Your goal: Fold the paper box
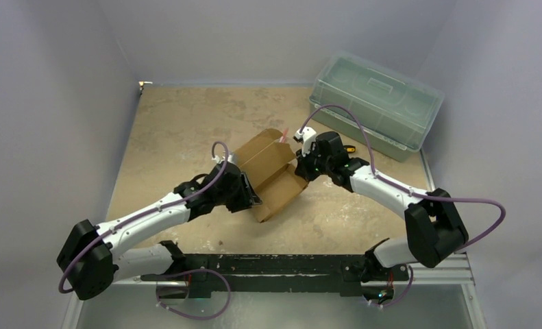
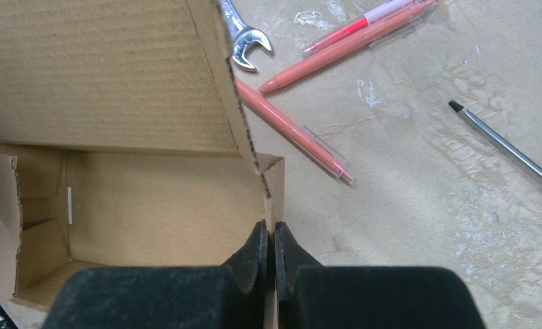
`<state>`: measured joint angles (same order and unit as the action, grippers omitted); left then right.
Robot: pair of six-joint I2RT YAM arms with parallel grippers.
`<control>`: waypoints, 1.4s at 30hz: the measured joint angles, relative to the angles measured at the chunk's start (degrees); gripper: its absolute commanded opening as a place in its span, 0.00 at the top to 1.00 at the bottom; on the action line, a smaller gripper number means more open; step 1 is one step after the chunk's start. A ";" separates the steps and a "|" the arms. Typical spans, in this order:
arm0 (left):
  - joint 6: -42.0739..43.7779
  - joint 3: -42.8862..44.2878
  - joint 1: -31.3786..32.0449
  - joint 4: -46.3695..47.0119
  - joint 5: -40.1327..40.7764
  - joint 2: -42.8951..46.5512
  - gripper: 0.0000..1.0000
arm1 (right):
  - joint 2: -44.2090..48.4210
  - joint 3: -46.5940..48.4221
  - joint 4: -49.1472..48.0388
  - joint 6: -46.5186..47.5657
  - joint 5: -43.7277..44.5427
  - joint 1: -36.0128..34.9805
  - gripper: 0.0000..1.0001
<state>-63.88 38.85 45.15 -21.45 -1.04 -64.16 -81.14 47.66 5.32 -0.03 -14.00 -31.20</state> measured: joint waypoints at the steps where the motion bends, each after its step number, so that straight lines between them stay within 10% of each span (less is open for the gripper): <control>1: 0.09 0.37 0.00 -0.94 -0.02 -0.24 0.60 | 0.02 0.00 -0.04 0.00 0.07 -0.02 1.00; 11: 2.75 0.68 0.00 -0.26 -2.19 5.22 0.40 | 0.94 0.00 -0.24 0.00 1.14 -0.28 1.00; 28: 6.40 -11.32 0.00 -4.07 -0.66 45.53 0.32 | 0.92 0.00 -0.24 -0.68 0.83 0.07 1.00; 36: 2.01 -17.44 0.00 -8.52 4.39 63.10 0.47 | 0.48 0.00 -0.09 -2.34 -2.23 4.98 1.00; 42: 0.44 -21.00 0.00 -7.93 3.58 53.37 0.64 | 0.50 0.00 -0.04 -2.73 -2.56 7.19 1.00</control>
<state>-63.44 17.85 45.15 -29.39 2.55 -10.79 -80.64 47.66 5.28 -2.76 -16.56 -24.01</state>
